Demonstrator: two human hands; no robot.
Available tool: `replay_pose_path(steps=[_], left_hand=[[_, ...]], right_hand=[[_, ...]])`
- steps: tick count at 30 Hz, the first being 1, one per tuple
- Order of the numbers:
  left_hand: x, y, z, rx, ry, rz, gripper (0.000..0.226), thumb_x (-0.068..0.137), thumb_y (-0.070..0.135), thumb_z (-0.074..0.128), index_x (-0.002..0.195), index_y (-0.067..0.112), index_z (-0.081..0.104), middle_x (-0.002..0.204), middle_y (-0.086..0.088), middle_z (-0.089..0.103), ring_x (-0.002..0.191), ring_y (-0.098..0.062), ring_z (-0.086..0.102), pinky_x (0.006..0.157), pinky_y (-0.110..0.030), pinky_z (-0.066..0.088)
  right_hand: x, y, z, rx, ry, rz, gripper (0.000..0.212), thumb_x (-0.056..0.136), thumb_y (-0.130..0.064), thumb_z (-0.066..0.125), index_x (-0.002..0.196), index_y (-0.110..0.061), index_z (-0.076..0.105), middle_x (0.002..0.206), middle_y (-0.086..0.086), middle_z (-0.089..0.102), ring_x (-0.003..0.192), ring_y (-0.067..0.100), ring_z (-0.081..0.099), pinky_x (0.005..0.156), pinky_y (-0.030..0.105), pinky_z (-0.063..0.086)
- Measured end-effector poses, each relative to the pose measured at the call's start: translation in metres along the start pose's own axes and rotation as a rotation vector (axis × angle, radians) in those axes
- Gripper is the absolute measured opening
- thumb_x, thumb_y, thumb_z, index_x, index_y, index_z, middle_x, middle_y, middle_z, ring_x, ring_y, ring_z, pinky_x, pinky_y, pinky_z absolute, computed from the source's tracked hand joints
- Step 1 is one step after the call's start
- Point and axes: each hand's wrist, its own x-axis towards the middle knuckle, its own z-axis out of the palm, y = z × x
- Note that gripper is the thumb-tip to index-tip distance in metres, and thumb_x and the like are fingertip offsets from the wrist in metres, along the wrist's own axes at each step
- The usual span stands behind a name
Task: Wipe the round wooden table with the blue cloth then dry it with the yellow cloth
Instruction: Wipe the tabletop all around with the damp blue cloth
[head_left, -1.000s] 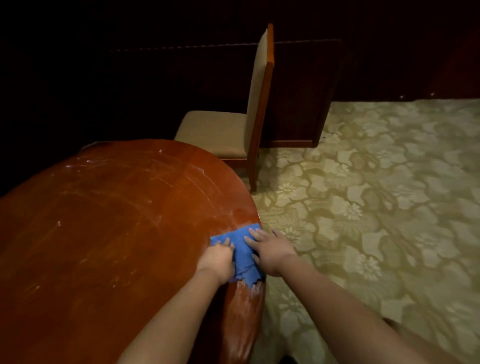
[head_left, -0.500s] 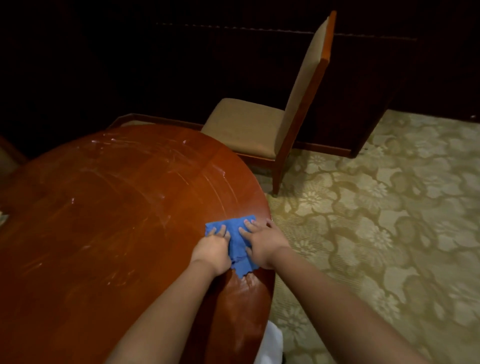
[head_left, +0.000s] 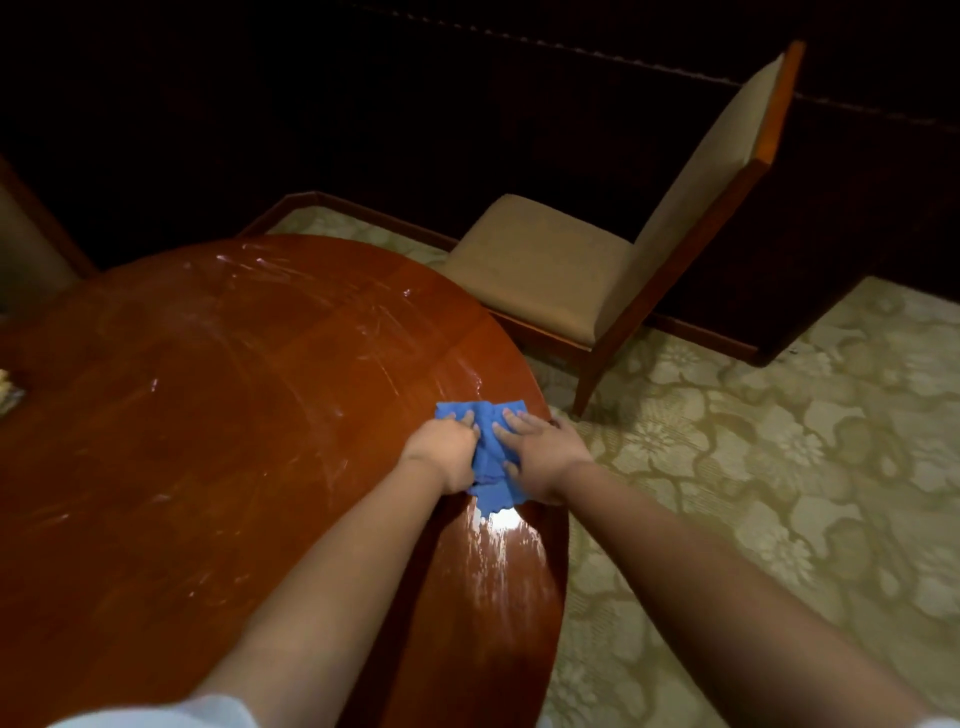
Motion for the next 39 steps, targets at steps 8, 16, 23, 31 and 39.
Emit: replay_pose_path(steps=[8,16,23,31,39], left_hand=[[-0.029,0.021,0.018,-0.102,-0.009,-0.088,0.065,0.096,0.032,0.047,0.152,0.013,0.018,0.16,-0.007,0.008,0.146,-0.026,0.014,0.113,-0.039,0.025],[-0.083,0.077,0.047,-0.089,-0.093,-0.11,0.062,0.099,0.034,0.039,0.151,0.008,0.017,0.159,-0.013,0.007,0.146,-0.031,0.014,0.115,-0.042,0.024],[-0.08,0.082,0.046,-0.075,-0.117,-0.113,0.061,0.099,0.032,0.04,0.151,0.009,0.019,0.16,-0.012,0.003,0.146,-0.031,0.01,0.115,-0.041,0.025],[-0.025,0.047,0.013,-0.088,-0.078,-0.102,0.064,0.098,0.029,0.043,0.152,0.012,0.014,0.16,-0.009,-0.001,0.147,-0.028,0.008,0.115,-0.038,0.024],[0.031,0.025,-0.017,-0.072,-0.042,-0.137,0.056,0.097,0.024,0.044,0.148,0.009,0.028,0.16,-0.012,0.005,0.145,-0.032,0.018,0.111,-0.041,0.03]], right_hand=[[-0.022,-0.001,0.005,-0.038,-0.056,-0.05,0.061,0.103,-0.039,0.034,0.155,-0.026,0.005,0.162,-0.001,-0.005,0.148,0.016,0.001,0.118,0.042,0.008],[-0.086,0.003,0.042,-0.087,-0.033,-0.211,0.06,0.102,-0.04,0.032,0.155,-0.023,0.008,0.162,0.003,-0.001,0.148,0.019,0.003,0.117,0.04,0.006],[-0.085,0.011,0.045,-0.113,-0.026,-0.239,0.061,0.101,-0.042,0.031,0.155,-0.024,0.008,0.162,0.0,0.0,0.148,0.017,0.002,0.118,0.044,0.002],[-0.032,0.022,0.013,-0.109,-0.008,-0.141,0.062,0.101,-0.043,0.028,0.155,-0.023,0.004,0.162,0.0,-0.003,0.148,0.016,0.0,0.118,0.045,0.002],[0.028,0.039,-0.017,-0.083,0.005,-0.092,0.062,0.101,-0.04,0.033,0.155,-0.024,0.006,0.162,-0.001,-0.002,0.148,0.015,0.002,0.118,0.044,0.007]])
